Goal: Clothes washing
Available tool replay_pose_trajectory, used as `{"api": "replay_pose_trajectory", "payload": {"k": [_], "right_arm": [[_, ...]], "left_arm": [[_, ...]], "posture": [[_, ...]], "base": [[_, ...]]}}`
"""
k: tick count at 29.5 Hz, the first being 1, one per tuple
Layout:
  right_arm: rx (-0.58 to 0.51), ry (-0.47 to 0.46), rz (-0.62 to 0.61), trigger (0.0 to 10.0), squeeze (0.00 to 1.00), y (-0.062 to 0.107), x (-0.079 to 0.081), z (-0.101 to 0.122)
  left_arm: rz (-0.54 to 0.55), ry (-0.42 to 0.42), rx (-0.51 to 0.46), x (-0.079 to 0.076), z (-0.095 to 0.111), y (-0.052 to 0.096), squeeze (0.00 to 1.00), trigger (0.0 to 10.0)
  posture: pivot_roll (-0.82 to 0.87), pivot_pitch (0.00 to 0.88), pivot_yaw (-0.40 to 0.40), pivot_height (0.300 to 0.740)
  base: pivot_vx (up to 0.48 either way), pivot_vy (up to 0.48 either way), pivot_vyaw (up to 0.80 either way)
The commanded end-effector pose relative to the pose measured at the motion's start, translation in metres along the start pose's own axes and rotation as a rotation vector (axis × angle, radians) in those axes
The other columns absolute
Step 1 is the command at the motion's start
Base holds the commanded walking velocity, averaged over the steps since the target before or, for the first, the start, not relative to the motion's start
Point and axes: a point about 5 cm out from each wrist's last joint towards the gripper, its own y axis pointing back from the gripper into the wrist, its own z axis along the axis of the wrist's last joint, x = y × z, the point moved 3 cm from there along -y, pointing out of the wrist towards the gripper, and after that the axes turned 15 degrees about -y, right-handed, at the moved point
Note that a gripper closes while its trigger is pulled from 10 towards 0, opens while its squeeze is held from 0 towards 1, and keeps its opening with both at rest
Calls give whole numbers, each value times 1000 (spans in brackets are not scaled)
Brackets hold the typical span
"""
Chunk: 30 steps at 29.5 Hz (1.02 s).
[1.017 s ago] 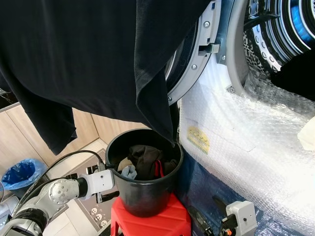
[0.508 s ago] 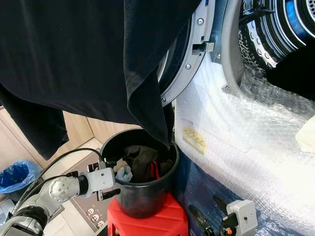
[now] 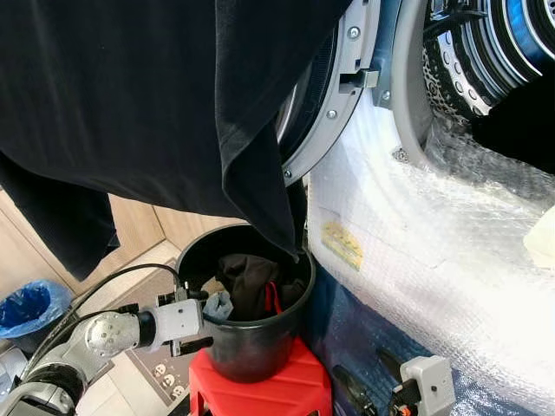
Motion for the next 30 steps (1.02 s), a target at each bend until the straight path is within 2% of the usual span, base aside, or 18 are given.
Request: {"api": "replay_pose_trajectory", "payload": {"k": [1,20,21,22,23,27,30], "right_arm": [[-7,2,6,10000,0,2,3,3],[6,-4,11,10000,0,3,5,2],[6,-3,12,10000,0,3,5,2],[6,-2,12,10000,0,3,5,2],[7,-2,13,10000,0,3,5,2],[8,-2,14,10000,0,3,5,2],[10,-1,17,10000,0,3,5,2]], "left_arm": [[-11,25,13,-6,-5,5,0,0],[-15,28,14,-10,-9,11,0,0],[-21,18,23,-11,-10,12,0,1451],[-28,4,34,-12,-11,12,0,1451],[-26,-1,47,-13,-12,12,0,10000],[-30,3,68,-14,-15,13,0,10000],[-56,-33,94,-17,-19,16,0,10000]], "posture": [[-202,87,56,740],[-190,99,49,740],[-190,98,49,740],[-190,98,49,740],[-190,97,48,740],[-189,95,46,740],[-189,95,43,740]], "base": [[0,0,0],[0,0,0],[0,0,0],[0,0,0],[0,0,0],[0,0,0],[0,0,0]]}}
